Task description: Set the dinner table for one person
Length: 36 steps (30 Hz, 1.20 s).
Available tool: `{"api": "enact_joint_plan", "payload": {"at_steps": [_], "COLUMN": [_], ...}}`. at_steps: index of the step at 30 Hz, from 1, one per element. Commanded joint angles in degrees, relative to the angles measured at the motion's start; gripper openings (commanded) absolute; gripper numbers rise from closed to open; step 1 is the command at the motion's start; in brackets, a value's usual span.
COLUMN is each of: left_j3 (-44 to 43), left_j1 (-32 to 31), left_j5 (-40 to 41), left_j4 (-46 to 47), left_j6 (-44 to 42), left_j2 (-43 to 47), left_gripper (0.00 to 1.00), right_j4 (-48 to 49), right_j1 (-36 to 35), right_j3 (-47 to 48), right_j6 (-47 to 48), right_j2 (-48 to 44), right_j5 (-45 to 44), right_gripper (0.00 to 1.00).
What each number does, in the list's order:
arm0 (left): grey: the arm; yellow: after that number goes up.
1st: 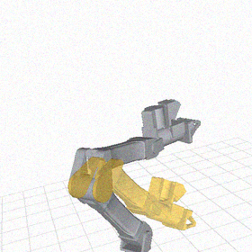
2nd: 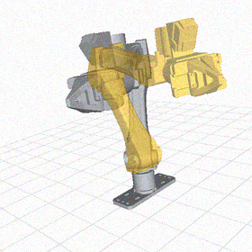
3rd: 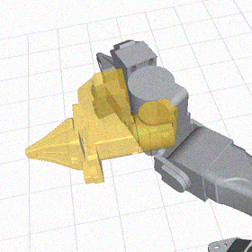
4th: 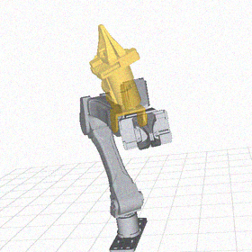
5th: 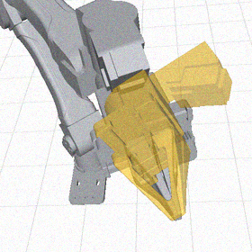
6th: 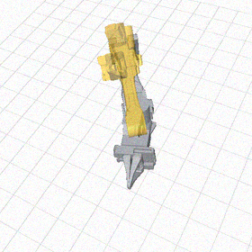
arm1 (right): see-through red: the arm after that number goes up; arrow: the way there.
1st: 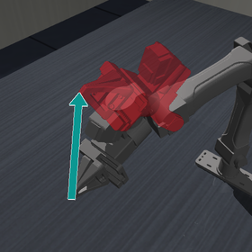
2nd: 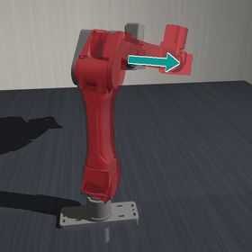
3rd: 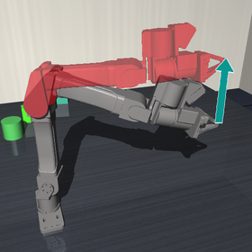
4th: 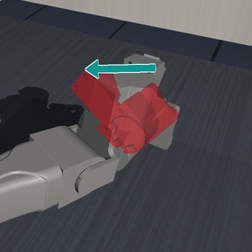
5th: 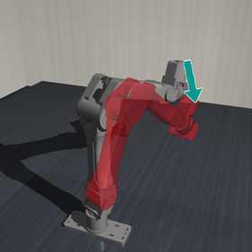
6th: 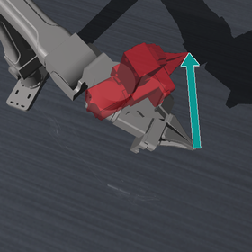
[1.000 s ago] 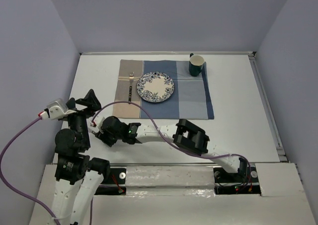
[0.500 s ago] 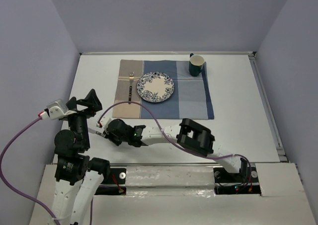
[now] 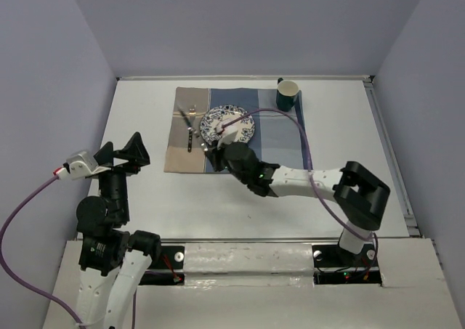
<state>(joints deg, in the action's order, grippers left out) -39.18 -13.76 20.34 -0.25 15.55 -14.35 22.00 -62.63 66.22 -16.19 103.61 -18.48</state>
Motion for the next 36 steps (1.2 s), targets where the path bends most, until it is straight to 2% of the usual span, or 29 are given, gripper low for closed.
{"api": "enact_joint_plan", "payload": {"at_steps": [1,6,13,25,36], "left_j3": [0.5,0.3,0.1,0.0,-0.1], "left_j1": [-0.6,-1.3,-2.1,-2.0,-2.0], "left_j5": [-3.7,-6.1,-5.7,-5.8,-5.4], "left_j4": [2.4,2.4,1.7,1.7,1.7], "left_j6": [0.4,0.4,0.1,0.0,-0.2], "left_j2": [-0.9,-1.6,-2.2,-2.6,-3.2], "left_gripper": [0.99,0.99,0.99,0.99,0.99], "right_j4": [7.4,2.5,-0.9,-1.3,-1.3], "right_j1": [7.2,17.4,23.2,26.9,27.5], "right_j3": [-9.2,-15.7,-15.8,-12.0,-9.8], "right_j6": [-4.5,-6.2,-6.2,-5.5,-5.0], "right_j2": [-7.4,-10.9,-7.7,-0.7,2.7], "right_j5": [-11.6,-18.0,-18.4,-13.2,-10.4], "right_gripper": [0.00,0.00,0.00,0.00,0.00]}}
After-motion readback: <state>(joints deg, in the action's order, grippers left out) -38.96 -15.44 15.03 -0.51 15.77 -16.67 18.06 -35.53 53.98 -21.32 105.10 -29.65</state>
